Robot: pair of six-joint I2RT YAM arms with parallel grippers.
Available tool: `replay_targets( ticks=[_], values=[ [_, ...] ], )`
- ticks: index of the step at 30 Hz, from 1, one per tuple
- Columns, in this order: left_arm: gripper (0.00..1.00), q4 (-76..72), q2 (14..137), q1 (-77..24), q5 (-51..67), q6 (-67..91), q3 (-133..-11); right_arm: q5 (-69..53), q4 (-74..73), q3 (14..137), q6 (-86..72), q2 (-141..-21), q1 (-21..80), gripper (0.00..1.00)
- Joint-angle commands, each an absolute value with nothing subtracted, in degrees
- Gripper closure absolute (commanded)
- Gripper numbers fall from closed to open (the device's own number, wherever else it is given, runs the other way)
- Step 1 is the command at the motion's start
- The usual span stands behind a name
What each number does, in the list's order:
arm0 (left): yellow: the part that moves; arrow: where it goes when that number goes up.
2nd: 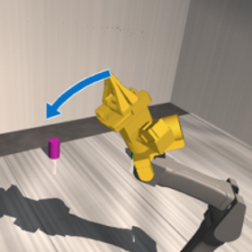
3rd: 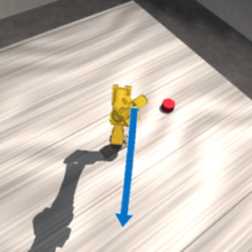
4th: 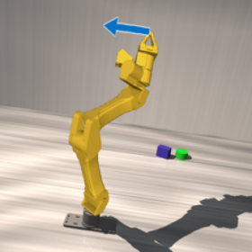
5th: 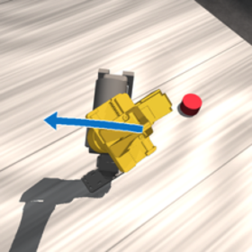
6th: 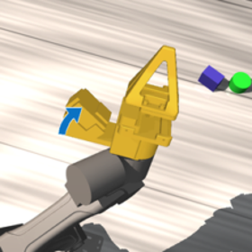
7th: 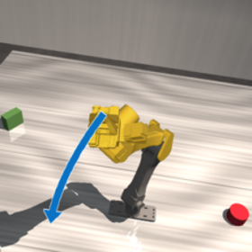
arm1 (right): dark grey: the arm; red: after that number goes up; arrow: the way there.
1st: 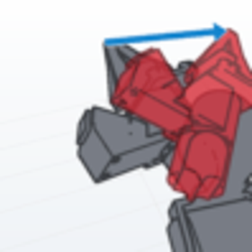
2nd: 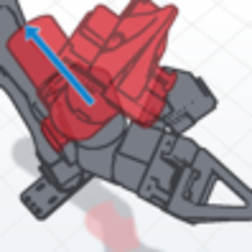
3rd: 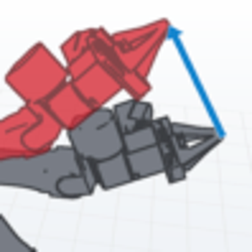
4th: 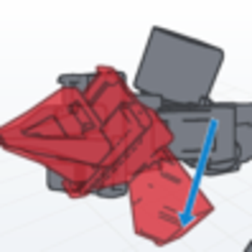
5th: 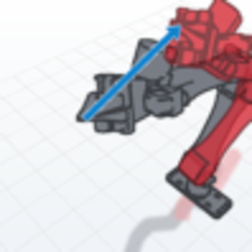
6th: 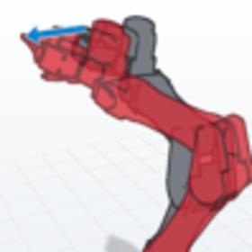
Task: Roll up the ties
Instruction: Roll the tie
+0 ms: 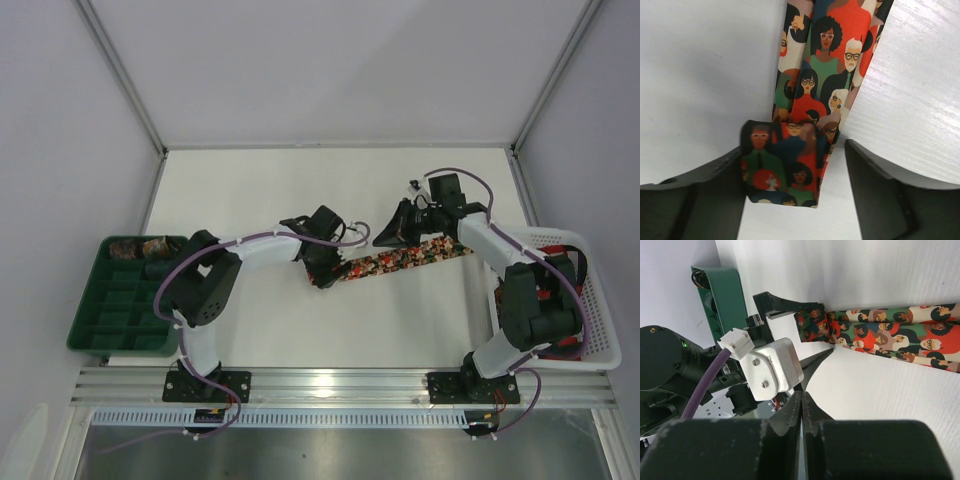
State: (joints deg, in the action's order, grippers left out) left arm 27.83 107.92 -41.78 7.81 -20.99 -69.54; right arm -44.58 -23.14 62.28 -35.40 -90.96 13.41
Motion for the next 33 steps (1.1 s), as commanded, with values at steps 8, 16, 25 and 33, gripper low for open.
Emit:
replay_targets(
  ticks=[8,16,25,33],
  values=[
    [0.37,30.67,111.09,-42.80,4.48,-21.88,-69.96,-47.46,-22.32,62.14,-34.80,-88.50,10.99,0.92],
    [0.47,29.62,110.13,-44.12,3.43,-21.10,-68.56,-48.08,-22.41,63.54,-34.37,-90.09,10.99,0.93],
    [0.54,29.98,109.69,-44.03,2.11,-21.71,-70.49,-48.69,-22.85,63.54,-33.93,-90.44,10.99,0.93],
    [0.16,31.02,108.37,-43.68,2.46,-22.06,-70.93,-49.22,-23.56,63.72,-33.40,-90.97,10.90,0.93]
  ],
)
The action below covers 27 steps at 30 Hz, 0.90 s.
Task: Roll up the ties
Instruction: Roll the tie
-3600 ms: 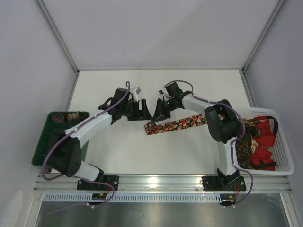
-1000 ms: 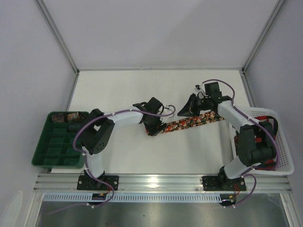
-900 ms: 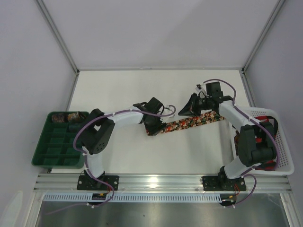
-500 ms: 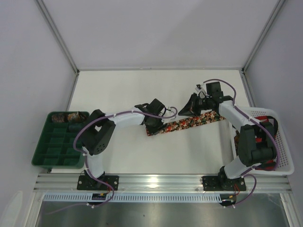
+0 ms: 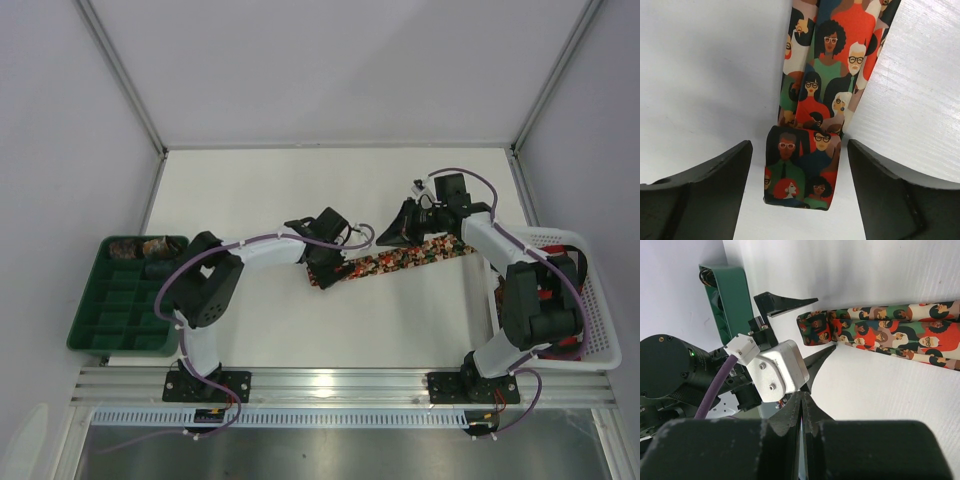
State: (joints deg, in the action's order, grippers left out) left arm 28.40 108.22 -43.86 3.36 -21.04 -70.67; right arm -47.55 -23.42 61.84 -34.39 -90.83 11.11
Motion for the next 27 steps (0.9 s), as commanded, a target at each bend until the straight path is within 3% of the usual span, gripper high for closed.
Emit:
replay_targets(
  ticks=[1,10,14,17,18,22,25,26,27],
  values=[
    [0.17,31.20,108.89,-43.59,2.81,-22.23,-71.10,-49.31,-23.64,63.81,-33.49,-90.97,10.99,0.93],
    [0.56,32.43,111.27,-43.42,4.74,-21.97,-72.07,-49.83,-23.29,64.34,-33.57,-91.67,10.99,0.93],
    [0.67,32.35,111.18,-43.42,4.66,-22.15,-71.90,-50.01,-23.29,64.95,-33.40,-92.28,10.99,0.93],
    [0.69,32.70,111.09,-43.42,5.10,-22.15,-71.89,-50.27,-22.94,65.04,-33.57,-92.99,10.99,0.92],
    [0.68,32.78,111.09,-43.42,5.01,-21.97,-71.89,-50.27,-22.85,65.04,-33.57,-93.08,10.99,0.92],
    [0.40,32.70,108.82,-42.72,4.39,-20.84,-71.89,-50.01,-23.46,65.13,-33.58,-92.90,10.99,0.93],
    [0.24,32.08,106.27,-41.84,4.83,-20.13,-72.07,-49.57,-24.25,65.21,-33.14,-92.81,10.99,0.93],
    [0.14,32.08,105.22,-41.57,5.18,-19.78,-72.16,-49.05,-24.43,65.21,-32.96,-92.73,10.99,0.93],
    [0.11,32.17,104.25,-41.31,5.71,-19.95,-72.51,-48.87,-24.61,65.21,-32.61,-92.64,10.99,0.93]
  ],
)
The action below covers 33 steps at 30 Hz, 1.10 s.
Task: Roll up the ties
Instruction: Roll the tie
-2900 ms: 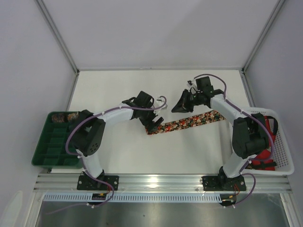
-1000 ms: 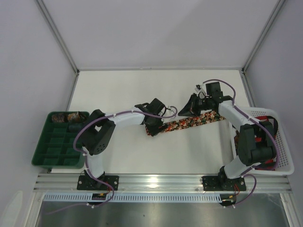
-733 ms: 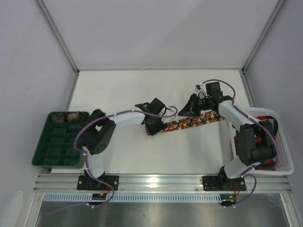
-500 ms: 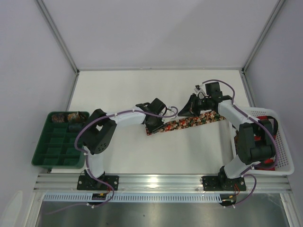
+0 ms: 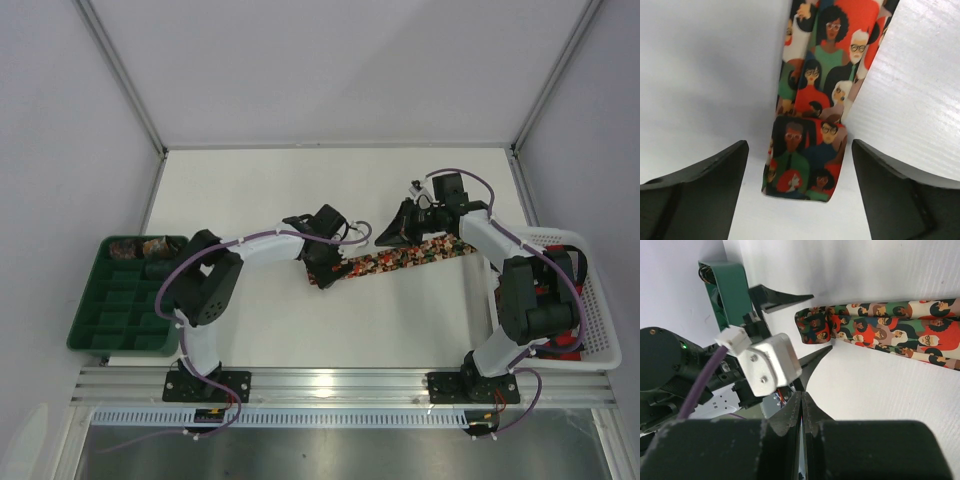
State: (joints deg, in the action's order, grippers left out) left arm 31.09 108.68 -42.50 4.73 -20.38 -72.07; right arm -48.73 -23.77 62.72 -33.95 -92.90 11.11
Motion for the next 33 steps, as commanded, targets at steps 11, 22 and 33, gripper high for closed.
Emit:
replay_targets(
  ticks=[11,22,33],
  values=[
    [0.00,25.32,78.26,-30.94,16.26,-4.35,-66.19,-45.62,-21.80,64.16,-32.08,-96.49,15.28,0.92],
    [0.15,11.78,69.52,-22.41,27.61,31.88,-48.18,-46.85,-18.10,79.62,-34.28,-114.15,27.42,0.92],
    [0.21,13.81,81.73,-18.54,28.56,43.76,-46.23,-48.43,-17.32,79.80,-32.79,-119.44,29.79,0.93]
  ],
)
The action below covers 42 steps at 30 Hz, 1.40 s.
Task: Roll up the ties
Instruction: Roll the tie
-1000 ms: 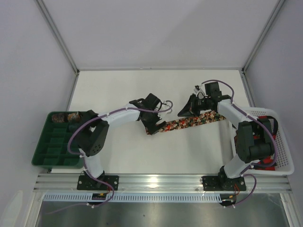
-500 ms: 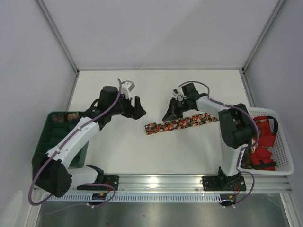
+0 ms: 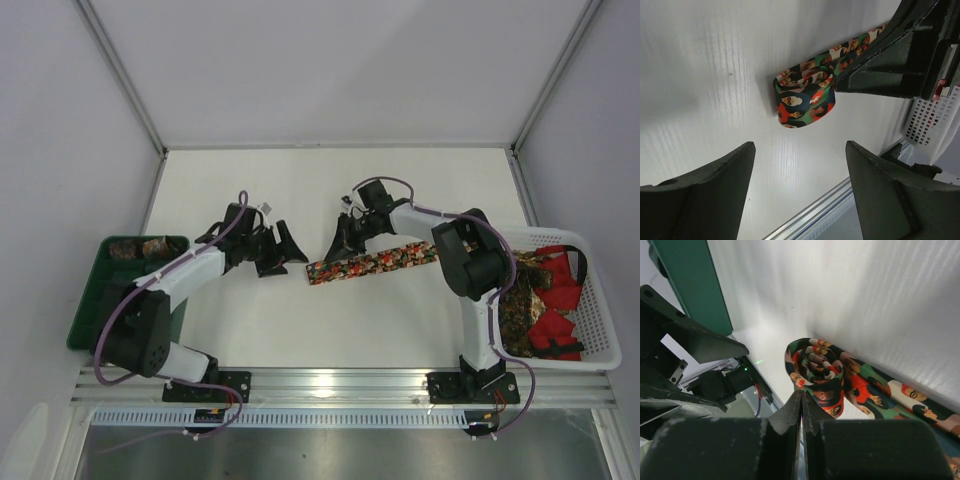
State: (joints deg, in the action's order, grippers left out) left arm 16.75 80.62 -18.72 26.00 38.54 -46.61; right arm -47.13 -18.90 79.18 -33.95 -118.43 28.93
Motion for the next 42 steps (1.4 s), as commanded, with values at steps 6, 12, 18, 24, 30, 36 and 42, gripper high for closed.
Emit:
replay_targets(
  ticks=[6,12,18,24,30,36,42],
  values=[
    [0.24,11.34,87.01,-18.54,30.23,45.97,-46.40,-46.24,-17.05,78.58,-31.82,-119.97,29.88,0.93],
    [0.27,5.72,90.69,-18.98,31.99,49.04,-44.22,-45.18,-17.49,77.17,-30.41,-120.24,29.62,0.93],
    [0.28,1.41,94.65,-21.18,32.52,50.36,-45.26,-45.26,-15.21,73.92,-31.11,-119.62,28.92,0.93],
    [0.28,0.26,98.61,-22.85,32.87,51.33,-47.89,-45.44,-14.59,73.74,-31.20,-119.88,28.48,0.93],
    [0.32,0.44,101.42,-23.73,32.09,50.37,-49.39,-46.23,-14.15,73.65,-31.29,-119.88,27.42,0.93],
    [0.50,2.20,102.22,-23.99,31.29,49.48,-50.36,-46.06,-14.41,73.57,-31.11,-119.97,27.25,0.93],
    [0.70,6.14,102.74,-24.08,30.06,47.47,-52.55,-45.53,-14.85,73.65,-30.50,-120.06,27.77,0.93]
  ],
)
